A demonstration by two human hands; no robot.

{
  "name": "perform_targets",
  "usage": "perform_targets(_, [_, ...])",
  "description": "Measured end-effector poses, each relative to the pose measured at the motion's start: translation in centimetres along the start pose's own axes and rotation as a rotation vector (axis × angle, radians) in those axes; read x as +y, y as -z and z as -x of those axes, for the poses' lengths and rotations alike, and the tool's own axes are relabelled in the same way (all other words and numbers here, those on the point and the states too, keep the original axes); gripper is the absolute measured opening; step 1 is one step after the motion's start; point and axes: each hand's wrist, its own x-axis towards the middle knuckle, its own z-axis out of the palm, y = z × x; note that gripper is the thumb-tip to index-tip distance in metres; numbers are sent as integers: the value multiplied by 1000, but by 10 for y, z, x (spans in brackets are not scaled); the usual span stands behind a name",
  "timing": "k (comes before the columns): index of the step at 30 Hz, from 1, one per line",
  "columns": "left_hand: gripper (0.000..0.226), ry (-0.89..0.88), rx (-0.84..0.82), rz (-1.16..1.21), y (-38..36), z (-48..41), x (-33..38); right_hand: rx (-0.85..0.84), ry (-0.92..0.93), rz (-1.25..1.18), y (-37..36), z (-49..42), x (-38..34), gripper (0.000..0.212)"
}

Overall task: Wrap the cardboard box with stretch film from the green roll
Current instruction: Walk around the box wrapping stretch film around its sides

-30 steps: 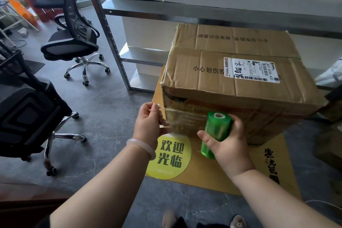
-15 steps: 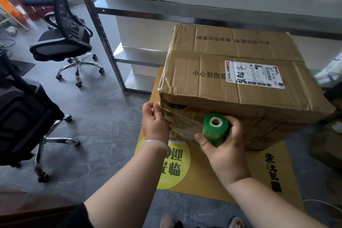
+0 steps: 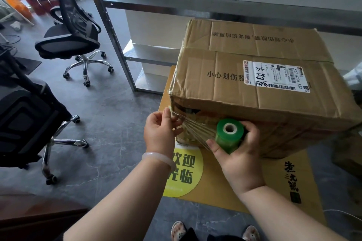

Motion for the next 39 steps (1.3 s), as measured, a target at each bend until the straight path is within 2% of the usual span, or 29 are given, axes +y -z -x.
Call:
perform_targets(2, [10, -73, -48, -49, 3, 13, -7, -1, 0, -1, 0, 0, 1, 68])
perform_targets(6, [49, -253, -237, -335, 3, 43, -26, 4, -3, -11, 0, 0, 1, 70])
perform_targets(8, [67, -244, -313, -446, -4, 57, -31, 11, 5, -26, 0, -1, 0, 68])
perform_targets(15, [79, -113, -369, -524, -39, 68, -20, -55, -59, -89, 2, -4, 6, 73])
perform_targets(22, [60, -201, -222, -490, -12, 67, -27, -22, -2, 9, 2, 1, 6, 75])
perform_targets(28, [69, -214, -401, -884, 7, 46, -37, -35, 15, 38, 5, 0, 4, 74])
perform_targets(34, [74, -204, -458, -964, 10, 43, -34, -30, -12, 31, 5, -1, 1, 73])
perform_targets(36, [72, -111, -476, -923, 12, 43, -34, -30, -13, 35, 5, -1, 1, 73])
perform_targets(38, [67, -12, -475, -771, 15, 51, -36, -37, -13, 36, 5, 0, 0, 73])
perform_targets(39, [64, -35, -464, -714, 17, 57, -38, -40, -12, 34, 6, 0, -1, 73])
